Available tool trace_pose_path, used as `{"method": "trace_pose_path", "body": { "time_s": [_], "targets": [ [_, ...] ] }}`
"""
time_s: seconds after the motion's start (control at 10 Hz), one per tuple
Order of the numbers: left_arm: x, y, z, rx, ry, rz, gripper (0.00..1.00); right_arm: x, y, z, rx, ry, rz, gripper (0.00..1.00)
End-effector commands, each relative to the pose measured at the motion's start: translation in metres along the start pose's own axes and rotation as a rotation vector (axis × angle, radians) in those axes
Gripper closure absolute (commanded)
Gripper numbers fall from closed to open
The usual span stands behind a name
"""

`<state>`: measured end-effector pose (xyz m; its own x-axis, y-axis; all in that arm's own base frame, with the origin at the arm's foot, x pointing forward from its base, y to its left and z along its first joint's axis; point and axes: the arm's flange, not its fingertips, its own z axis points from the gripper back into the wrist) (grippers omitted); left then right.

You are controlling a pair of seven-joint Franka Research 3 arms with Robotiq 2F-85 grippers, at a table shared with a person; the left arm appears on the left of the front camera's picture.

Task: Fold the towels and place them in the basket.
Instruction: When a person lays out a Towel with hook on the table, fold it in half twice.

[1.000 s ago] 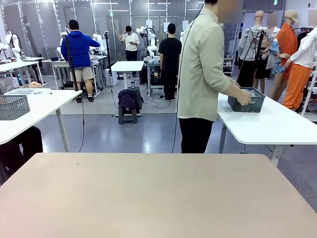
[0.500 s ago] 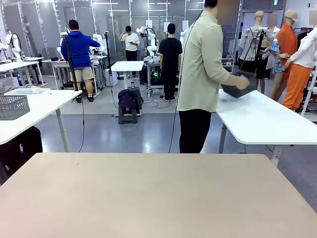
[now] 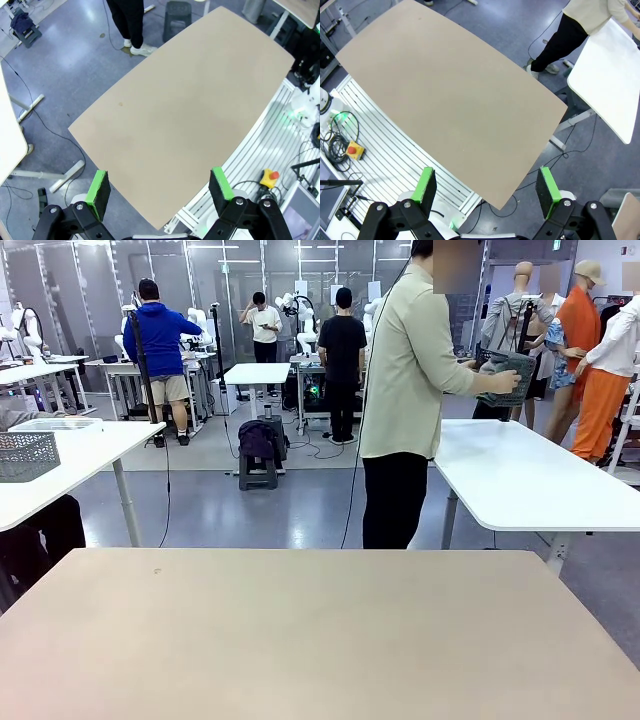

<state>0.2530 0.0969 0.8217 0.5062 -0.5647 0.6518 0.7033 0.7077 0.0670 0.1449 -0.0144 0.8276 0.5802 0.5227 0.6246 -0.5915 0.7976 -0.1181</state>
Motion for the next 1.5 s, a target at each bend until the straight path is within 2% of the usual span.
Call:
{"method": "trace_pose_path", "body": {
  "time_s": [0.0,1.4],
  "targets": [
    [0.0015,-0.001,-0.001,-0.008,-0.002,-0.012,0.0,-0.0001,0.0004,0.0005,0.001,-0.002,0.002,0.0],
    [0.0015,-0.001,-0.001,-0.008,-0.002,-0.012,0.0,-0.0001,0.0004,0.0005,0.001,-0.002,0.002,0.0]
  ]
}}
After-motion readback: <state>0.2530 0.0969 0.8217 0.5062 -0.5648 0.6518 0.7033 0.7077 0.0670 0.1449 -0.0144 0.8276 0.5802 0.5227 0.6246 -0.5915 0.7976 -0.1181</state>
